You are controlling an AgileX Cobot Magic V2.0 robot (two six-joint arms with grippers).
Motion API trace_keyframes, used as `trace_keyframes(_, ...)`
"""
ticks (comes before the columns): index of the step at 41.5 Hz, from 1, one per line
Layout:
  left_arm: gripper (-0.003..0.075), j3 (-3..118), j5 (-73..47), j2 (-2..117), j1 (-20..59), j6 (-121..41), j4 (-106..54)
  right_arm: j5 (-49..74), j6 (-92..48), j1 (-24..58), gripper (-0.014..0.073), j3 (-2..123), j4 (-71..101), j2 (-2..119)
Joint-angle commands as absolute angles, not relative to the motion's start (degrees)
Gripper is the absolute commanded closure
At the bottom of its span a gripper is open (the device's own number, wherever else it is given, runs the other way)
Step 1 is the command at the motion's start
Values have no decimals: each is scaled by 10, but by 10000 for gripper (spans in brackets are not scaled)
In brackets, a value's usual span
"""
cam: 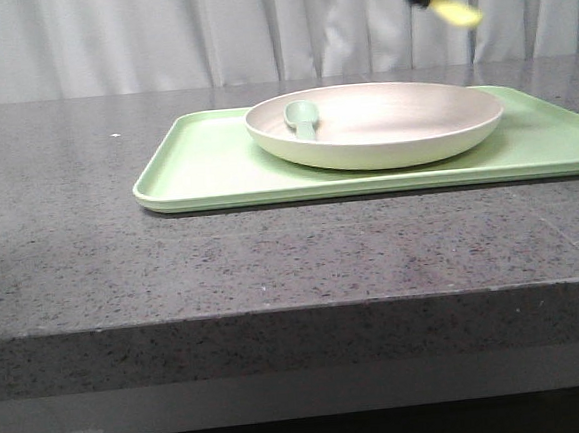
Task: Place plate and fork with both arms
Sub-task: 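Lift the yellow fork and lower it onto the tray beside the plate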
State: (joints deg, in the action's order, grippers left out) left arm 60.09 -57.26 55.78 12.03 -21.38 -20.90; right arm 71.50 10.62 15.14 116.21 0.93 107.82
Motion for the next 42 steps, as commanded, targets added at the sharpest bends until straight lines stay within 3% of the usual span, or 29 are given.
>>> trace_keyframes(1,308,616,-546,553,119,-213,-227,766,91,128,554,1154,8,1010)
trace_keyframes(15,308,616,-546,553,119,-212,-227,745,51,36,554,1009,8,954)
trace_keyframes(23,308,616,-546,553,119,-212,-227,684,41,31,554,937,9,959)
trace_keyframes(42,308,616,-546,553,119,-212,-227,620,41,31,554,923,56,1034)
